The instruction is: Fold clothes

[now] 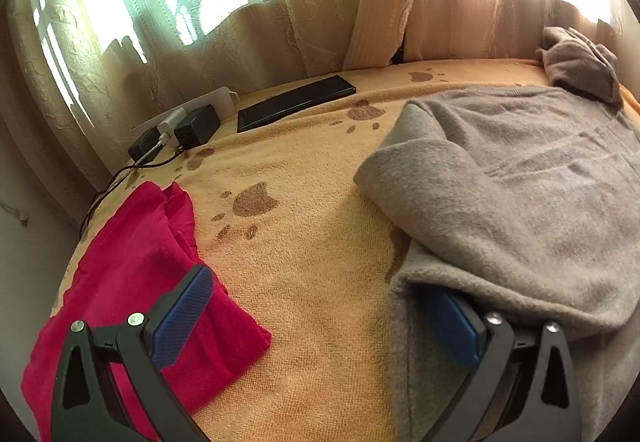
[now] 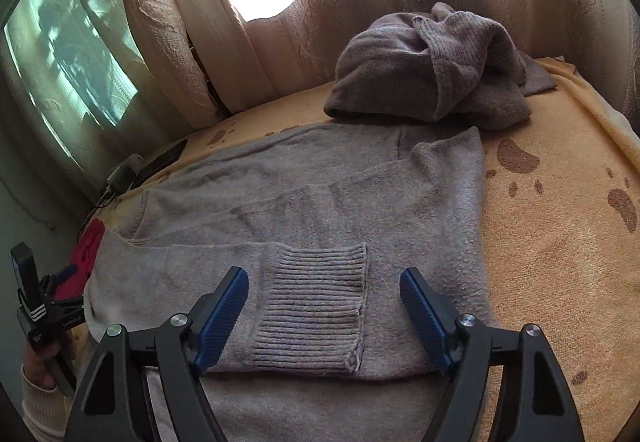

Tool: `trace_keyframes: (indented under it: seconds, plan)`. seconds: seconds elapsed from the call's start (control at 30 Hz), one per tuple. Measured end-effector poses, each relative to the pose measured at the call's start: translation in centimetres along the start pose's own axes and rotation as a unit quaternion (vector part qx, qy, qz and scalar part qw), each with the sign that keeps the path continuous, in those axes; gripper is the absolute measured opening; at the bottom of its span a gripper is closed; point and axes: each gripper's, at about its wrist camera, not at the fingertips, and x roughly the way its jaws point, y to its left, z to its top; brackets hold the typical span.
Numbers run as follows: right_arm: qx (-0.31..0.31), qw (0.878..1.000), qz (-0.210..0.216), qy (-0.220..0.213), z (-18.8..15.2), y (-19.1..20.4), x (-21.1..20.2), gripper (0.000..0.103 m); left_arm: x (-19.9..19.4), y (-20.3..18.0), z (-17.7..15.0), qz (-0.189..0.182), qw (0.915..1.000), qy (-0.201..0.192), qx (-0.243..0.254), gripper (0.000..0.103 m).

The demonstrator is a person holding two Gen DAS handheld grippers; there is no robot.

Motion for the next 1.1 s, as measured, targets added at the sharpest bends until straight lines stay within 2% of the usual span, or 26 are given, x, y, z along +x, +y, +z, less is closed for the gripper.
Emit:
trace_keyframes:
  seconds: [0.1,0.2,0.37,0.5,0.6,0.67,0.8,0.97,1.0,1.1]
  plan:
    - [-0.033,0.999,-0.030,0.004,-0.3,1.1,0.5,0.080,-0.1,0.7,0.3,0.007,0.9995,-0.009,-0.029,0.103]
    - [-0.040,0.998,-0.038,0.010,-0.1,1.5,0.5,0.080,0.1,1.8,0.2,0.001,0.9984,-0.003,-0.057,0.103]
    - [-0.051,0.997,-0.050,0.020,0.4,2.1,0.4,0.080,-0.1,3.7,-0.5,-0.028,0.9927,0.001,-0.117,0.103]
    - [-0.061,0.996,-0.058,0.025,0.9,2.7,0.3,0.080,-0.8,4.2,-1.2,-0.045,0.9898,-0.008,-0.135,0.103]
    - [-0.093,0.995,-0.027,0.000,3.4,6.3,-0.4,0.080,-1.0,4.2,-1.3,-0.052,0.9892,-0.012,-0.137,0.103]
    - [-0.127,0.992,0.016,-0.004,5.3,10.0,-0.2,0.080,-1.2,4.2,-1.4,-0.056,0.9887,-0.015,-0.138,0.103]
    - [-0.206,0.971,0.116,0.025,7.6,19.4,2.6,0.080,-1.3,4.5,-1.5,-0.065,0.9872,-0.018,-0.145,0.103]
    - [-0.304,0.934,0.157,0.100,6.5,30.4,9.3,0.080,-1.2,5.1,-1.7,-0.077,0.9843,-0.019,-0.158,0.103]
    - [-0.323,0.927,0.156,0.114,6.2,32.3,10.7,0.080,-1.2,5.4,-1.8,-0.077,0.9829,-0.019,-0.166,0.103]
    - [-0.374,0.909,0.096,0.154,4.1,35.6,15.1,0.080,-0.7,6.5,-2.1,-0.083,0.9769,-0.012,-0.196,0.103]
